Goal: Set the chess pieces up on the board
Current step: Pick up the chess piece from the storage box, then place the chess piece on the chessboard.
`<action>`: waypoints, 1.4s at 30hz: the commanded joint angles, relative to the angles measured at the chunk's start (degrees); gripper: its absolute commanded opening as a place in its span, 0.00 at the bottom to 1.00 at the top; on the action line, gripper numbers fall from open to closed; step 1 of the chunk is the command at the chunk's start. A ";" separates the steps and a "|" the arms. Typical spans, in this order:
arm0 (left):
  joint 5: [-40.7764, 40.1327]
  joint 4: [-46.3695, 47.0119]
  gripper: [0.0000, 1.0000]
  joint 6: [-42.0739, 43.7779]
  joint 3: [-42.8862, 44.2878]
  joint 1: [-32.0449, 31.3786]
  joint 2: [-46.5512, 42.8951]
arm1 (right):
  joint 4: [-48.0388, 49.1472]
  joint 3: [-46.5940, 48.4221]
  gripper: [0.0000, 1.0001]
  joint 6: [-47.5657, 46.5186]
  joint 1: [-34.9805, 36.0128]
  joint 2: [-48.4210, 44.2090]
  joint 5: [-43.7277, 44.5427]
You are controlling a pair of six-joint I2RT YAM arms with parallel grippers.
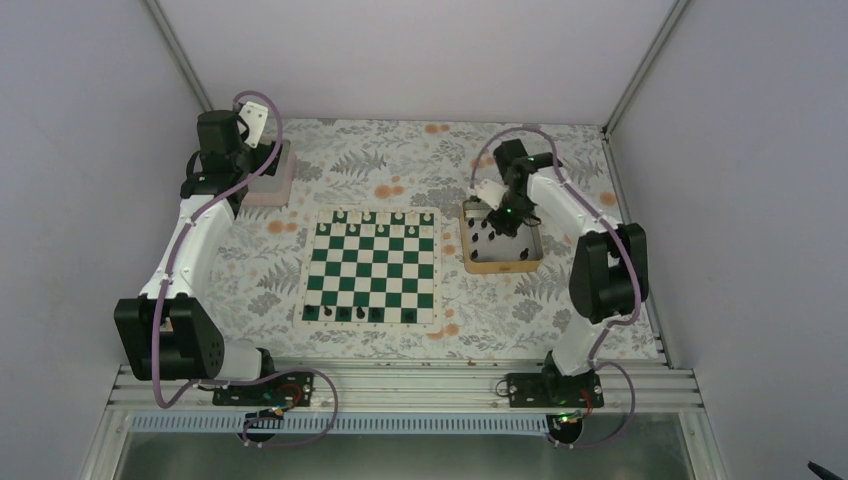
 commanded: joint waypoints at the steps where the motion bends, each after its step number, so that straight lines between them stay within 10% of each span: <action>1: 1.24 -0.94 1.00 -0.73 1.82 0.33 -1.02 | -6.39 5.48 0.11 1.67 6.95 -3.88 -0.85; 14: 0.42 -1.10 1.00 -0.71 1.59 0.33 -1.12 | -6.94 4.24 0.11 2.76 24.98 -5.19 -7.15; 42: -1.08 0.90 1.00 -1.52 -0.17 0.33 -0.15 | 2.36 -9.49 0.10 4.32 40.16 -4.65 -10.01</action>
